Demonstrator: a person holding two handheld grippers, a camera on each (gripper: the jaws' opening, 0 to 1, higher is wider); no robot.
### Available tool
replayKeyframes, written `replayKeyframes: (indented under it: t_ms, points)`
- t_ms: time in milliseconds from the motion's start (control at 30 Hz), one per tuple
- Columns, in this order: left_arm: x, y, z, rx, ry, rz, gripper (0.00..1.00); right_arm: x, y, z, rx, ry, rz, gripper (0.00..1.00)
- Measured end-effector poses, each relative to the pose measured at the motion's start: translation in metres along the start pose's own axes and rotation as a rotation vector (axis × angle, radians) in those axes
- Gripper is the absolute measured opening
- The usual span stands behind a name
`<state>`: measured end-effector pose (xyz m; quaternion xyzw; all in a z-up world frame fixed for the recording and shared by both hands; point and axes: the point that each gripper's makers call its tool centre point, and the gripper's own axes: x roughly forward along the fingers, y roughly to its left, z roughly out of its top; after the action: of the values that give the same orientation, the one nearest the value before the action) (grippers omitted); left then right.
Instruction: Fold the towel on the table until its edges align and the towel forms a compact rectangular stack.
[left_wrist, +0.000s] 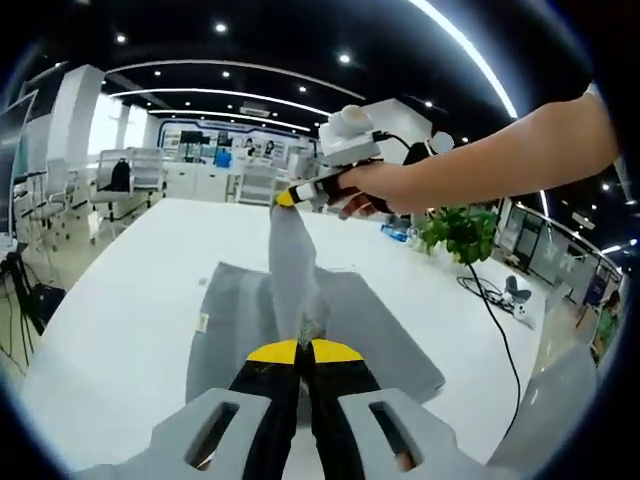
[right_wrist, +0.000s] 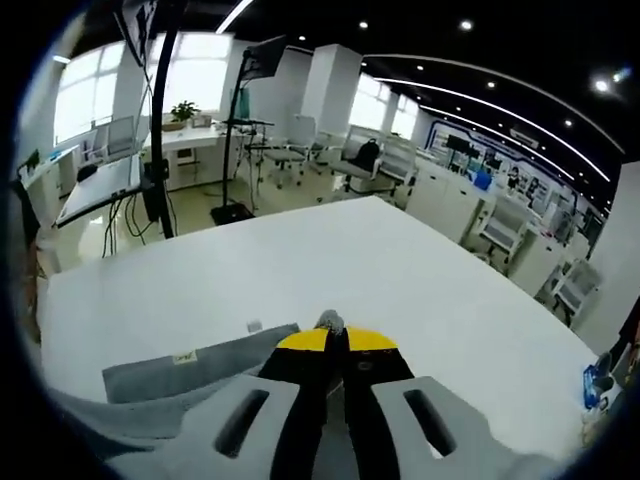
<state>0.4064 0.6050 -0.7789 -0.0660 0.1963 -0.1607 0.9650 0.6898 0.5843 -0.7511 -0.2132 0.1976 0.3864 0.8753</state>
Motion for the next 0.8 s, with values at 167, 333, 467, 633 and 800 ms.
replayKeyframes:
  t_ms: [167, 333, 467, 633, 800]
  points:
    - [0.006, 0.013, -0.013, 0.033, 0.032, 0.026, 0.02, 0.012, 0.007, -0.003, 0.001, 0.002, 0.008, 0.02]
    - [0.012, 0.022, -0.022, 0.059, 0.067, 0.041, 0.02, 0.030, 0.010, -0.010, 0.004, 0.016, 0.015, 0.02]
    - [0.014, 0.033, -0.028, 0.060, 0.080, 0.059, 0.02, 0.036, 0.010, -0.013, 0.000, 0.023, 0.018, 0.02]
    - [0.018, 0.039, -0.037, 0.061, 0.106, 0.072, 0.02, 0.044, 0.016, -0.017, 0.007, 0.024, 0.033, 0.02]
    - [0.024, 0.046, -0.049, 0.068, 0.133, 0.084, 0.02, 0.054, 0.019, -0.023, 0.020, 0.029, 0.047, 0.02]
